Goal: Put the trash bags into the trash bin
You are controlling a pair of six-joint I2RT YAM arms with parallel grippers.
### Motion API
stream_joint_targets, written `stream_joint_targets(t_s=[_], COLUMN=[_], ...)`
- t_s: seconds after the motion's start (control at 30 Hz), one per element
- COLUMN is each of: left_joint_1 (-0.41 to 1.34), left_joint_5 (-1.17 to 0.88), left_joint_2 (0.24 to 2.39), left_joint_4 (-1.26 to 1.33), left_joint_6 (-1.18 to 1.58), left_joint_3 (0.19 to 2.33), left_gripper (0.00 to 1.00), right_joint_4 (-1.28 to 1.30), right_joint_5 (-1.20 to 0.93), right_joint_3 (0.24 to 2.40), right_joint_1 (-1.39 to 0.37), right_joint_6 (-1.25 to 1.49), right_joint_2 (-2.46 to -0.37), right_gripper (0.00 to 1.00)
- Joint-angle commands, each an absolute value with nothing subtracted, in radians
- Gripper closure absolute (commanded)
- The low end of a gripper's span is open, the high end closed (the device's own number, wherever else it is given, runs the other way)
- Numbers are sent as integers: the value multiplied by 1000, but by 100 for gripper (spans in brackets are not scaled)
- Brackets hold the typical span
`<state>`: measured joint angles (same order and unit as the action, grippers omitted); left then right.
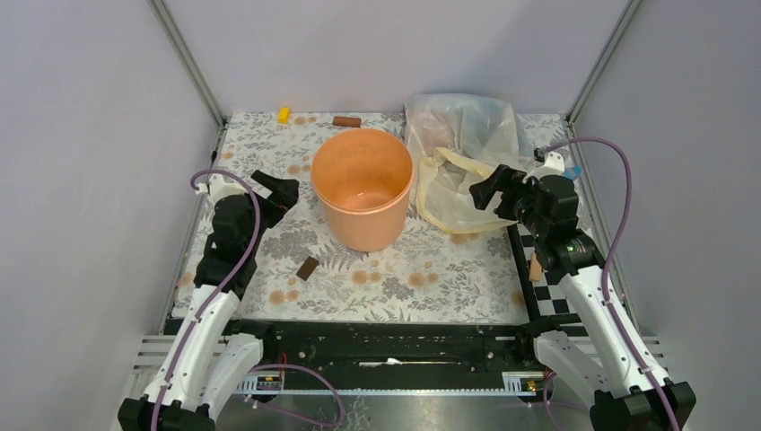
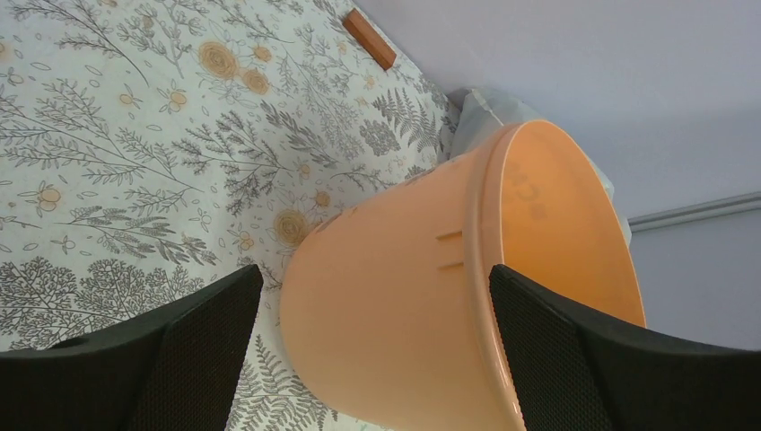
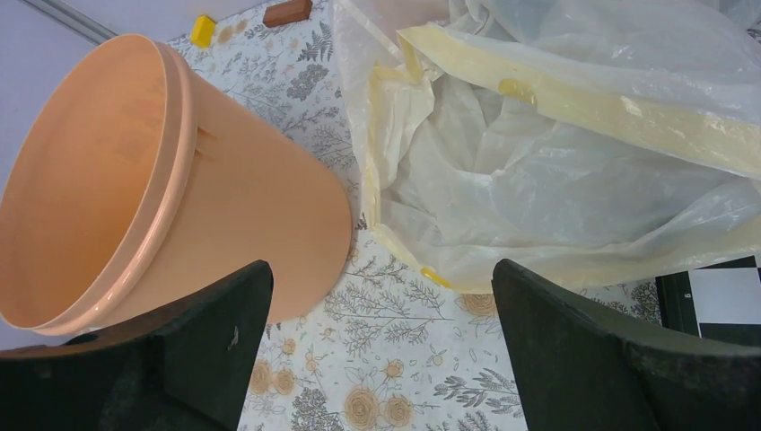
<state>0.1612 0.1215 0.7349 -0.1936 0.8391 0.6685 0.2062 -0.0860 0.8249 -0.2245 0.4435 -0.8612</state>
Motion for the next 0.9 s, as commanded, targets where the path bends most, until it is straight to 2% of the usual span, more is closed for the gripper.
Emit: stream_joint_targets(t_s=[0.0, 0.2, 0.33, 0.4, 0.63, 0.87], left_joint_1=[161, 161, 161, 161, 161, 161], left_joint_5=[60, 5, -97, -139, -201, -227], left_joint_2=[723, 679, 613, 583, 567, 597], left_joint_4=[-162, -167, -90, -28, 93, 115], left_joint_6=[820, 783, 798, 817, 813, 752], left_joint_3=[653, 563, 448, 385, 270, 250], left_gripper=[1, 1, 1, 1, 1, 1], right_joint_4=[203, 121, -64, -181, -511, -764], right_joint_5=[-70, -139, -417, -473, -299, -97], right_joint_3=[821, 737, 641, 581, 444, 506], right_joint_1=[-229, -229, -232, -261, -515, -725], right_joint_6=[443, 433, 426, 443, 416, 347], right_joint_2=[-853, -850, -876, -895, -1030, -1294], right_gripper=[0, 0, 0, 0, 0, 0])
